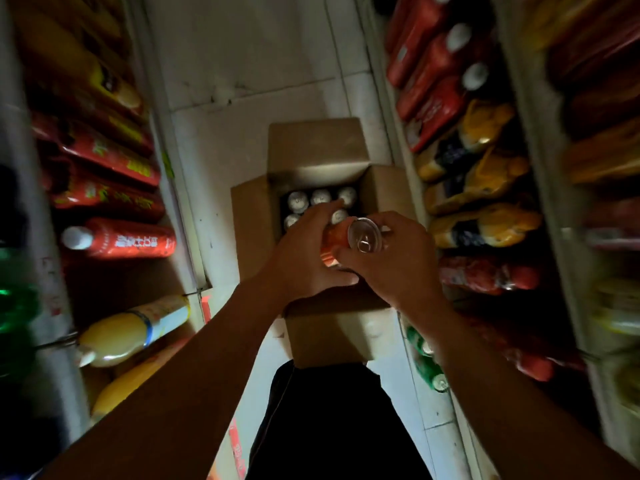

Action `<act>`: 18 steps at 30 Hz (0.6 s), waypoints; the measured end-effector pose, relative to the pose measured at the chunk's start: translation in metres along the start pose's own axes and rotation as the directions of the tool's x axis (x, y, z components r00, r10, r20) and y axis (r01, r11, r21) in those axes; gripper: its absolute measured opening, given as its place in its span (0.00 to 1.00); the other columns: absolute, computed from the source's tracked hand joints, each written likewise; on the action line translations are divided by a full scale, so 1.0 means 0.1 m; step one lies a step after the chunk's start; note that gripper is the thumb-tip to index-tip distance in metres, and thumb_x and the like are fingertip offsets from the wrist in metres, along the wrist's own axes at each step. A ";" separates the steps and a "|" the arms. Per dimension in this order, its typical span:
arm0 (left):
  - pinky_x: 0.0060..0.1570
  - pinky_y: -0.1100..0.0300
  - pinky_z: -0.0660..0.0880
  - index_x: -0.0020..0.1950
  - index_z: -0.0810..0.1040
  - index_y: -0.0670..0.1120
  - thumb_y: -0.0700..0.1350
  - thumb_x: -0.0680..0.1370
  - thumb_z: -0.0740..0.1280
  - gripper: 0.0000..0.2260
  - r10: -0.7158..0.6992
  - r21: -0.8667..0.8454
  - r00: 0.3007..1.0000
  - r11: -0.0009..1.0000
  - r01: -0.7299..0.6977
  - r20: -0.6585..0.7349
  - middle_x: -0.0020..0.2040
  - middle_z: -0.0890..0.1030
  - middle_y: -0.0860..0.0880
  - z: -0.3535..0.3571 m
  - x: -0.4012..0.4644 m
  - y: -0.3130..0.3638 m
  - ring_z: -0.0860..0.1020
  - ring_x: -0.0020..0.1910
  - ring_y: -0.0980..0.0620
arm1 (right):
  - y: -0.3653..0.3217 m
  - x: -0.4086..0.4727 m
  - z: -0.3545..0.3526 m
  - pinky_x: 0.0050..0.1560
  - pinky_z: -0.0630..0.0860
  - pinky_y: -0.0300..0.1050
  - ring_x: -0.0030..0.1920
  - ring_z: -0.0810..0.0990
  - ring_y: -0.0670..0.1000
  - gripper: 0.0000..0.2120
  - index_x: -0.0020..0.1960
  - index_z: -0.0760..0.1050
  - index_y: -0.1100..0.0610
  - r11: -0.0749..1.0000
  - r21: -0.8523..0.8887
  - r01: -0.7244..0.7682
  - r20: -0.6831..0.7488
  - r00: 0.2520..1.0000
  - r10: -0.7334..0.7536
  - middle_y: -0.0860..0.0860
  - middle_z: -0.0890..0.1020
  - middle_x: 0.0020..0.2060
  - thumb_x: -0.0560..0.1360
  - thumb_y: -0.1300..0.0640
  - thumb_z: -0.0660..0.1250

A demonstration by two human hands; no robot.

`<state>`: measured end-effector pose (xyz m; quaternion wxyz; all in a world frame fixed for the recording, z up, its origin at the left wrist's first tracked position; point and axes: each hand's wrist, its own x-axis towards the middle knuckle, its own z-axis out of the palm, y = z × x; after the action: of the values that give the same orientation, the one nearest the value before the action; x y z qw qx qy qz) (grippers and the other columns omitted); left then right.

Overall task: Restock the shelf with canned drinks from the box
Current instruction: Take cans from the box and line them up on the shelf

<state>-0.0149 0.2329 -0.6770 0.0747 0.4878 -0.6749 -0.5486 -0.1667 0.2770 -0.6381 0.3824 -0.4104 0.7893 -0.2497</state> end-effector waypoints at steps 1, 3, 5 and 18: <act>0.62 0.46 0.74 0.69 0.68 0.55 0.60 0.57 0.80 0.43 0.023 0.002 1.000 1.000 -0.023 -0.001 0.65 0.76 0.53 -0.09 -0.03 0.23 0.76 0.63 0.52 | -0.22 -0.11 -0.22 0.34 0.72 0.28 0.35 0.80 0.36 0.19 0.40 0.79 0.46 1.000 0.023 0.020 -0.007 1.000 -0.020 0.40 0.82 0.33 0.54 0.44 0.81; 0.56 0.47 0.78 0.59 0.76 0.52 0.58 0.58 0.78 0.32 0.086 0.040 0.996 0.996 -0.085 -0.026 0.55 0.82 0.53 -0.32 -0.13 0.77 0.81 0.55 0.51 | -0.65 -0.30 -0.65 0.37 0.77 0.33 0.36 0.81 0.38 0.19 0.41 0.80 0.46 0.993 0.101 0.054 -0.026 0.998 -0.052 0.41 0.83 0.33 0.54 0.44 0.82; 0.53 0.53 0.79 0.56 0.79 0.49 0.51 0.60 0.80 0.26 0.139 -0.021 0.990 0.990 -0.139 -0.025 0.50 0.84 0.53 -0.53 -0.32 1.36 0.83 0.51 0.55 | -1.01 -0.52 -1.09 0.42 0.82 0.44 0.40 0.84 0.42 0.22 0.44 0.80 0.46 0.972 0.219 0.083 -0.034 0.996 -0.077 0.44 0.85 0.38 0.54 0.43 0.83; 0.52 0.50 0.79 0.61 0.69 0.53 0.47 0.59 0.80 0.35 0.446 -0.207 0.872 0.890 -0.407 0.203 0.55 0.80 0.47 -0.63 -1.96 4.45 0.81 0.55 0.49 | -2.36 -2.88 -3.59 0.48 0.78 0.36 0.50 0.83 0.40 0.31 0.58 0.78 0.47 0.926 0.277 0.257 -0.320 0.933 -0.163 0.43 0.85 0.49 0.58 0.57 0.85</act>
<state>-0.1304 0.3014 -0.2054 0.1486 0.2473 -0.7246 -0.6259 -0.2422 0.4205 -0.1470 0.2931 -0.3861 0.7380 -0.4695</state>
